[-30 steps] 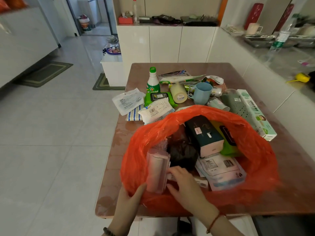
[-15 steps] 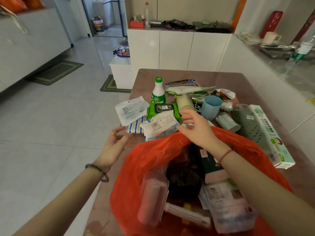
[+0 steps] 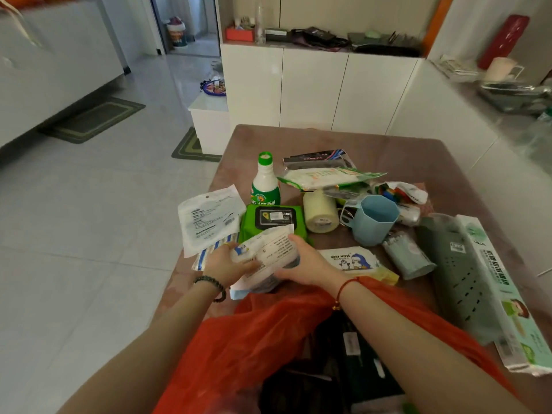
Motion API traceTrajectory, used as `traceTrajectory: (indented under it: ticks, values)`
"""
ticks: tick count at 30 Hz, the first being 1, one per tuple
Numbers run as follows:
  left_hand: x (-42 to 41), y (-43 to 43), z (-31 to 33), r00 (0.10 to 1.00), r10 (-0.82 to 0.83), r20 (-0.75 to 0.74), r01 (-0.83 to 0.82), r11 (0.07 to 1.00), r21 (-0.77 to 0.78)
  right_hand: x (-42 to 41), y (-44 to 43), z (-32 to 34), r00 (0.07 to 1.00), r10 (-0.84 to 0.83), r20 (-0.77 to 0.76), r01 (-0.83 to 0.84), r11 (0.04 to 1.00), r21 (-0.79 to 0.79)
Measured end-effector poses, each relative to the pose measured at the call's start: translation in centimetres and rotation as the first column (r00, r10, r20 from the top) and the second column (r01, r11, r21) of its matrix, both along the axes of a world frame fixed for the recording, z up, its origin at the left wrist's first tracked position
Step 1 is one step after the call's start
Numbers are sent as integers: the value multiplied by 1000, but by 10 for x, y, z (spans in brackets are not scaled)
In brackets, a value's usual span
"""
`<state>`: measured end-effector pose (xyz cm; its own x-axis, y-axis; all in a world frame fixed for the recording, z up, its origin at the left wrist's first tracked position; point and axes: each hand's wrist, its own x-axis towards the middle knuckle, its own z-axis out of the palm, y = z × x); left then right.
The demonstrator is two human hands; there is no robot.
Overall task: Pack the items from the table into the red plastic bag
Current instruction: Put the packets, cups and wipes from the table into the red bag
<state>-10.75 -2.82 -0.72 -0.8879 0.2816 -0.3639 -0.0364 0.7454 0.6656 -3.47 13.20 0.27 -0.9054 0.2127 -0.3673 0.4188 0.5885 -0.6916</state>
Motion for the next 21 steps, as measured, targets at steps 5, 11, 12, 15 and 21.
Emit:
traceTrajectory:
  ticks: [5,11,12,15,21]
  values:
    - [12,3,5,975,-48,-217,55,998,26,-3,4,6,902,-388,190,426,727,-538]
    - [38,-6,57,752,-109,-650,237,965,113,26,8,59,818,-486,308,484,291,-825]
    - [44,-9,69,651,-132,-748,306,947,100,36,11,68,820,-480,312,467,245,-850]
    - [77,-18,102,301,-211,-930,515,857,-28,78,22,96,861,-433,267,342,105,-934]
    - [161,-18,93,194,-372,-908,819,570,-59,197,16,93,810,-562,168,316,178,-932]
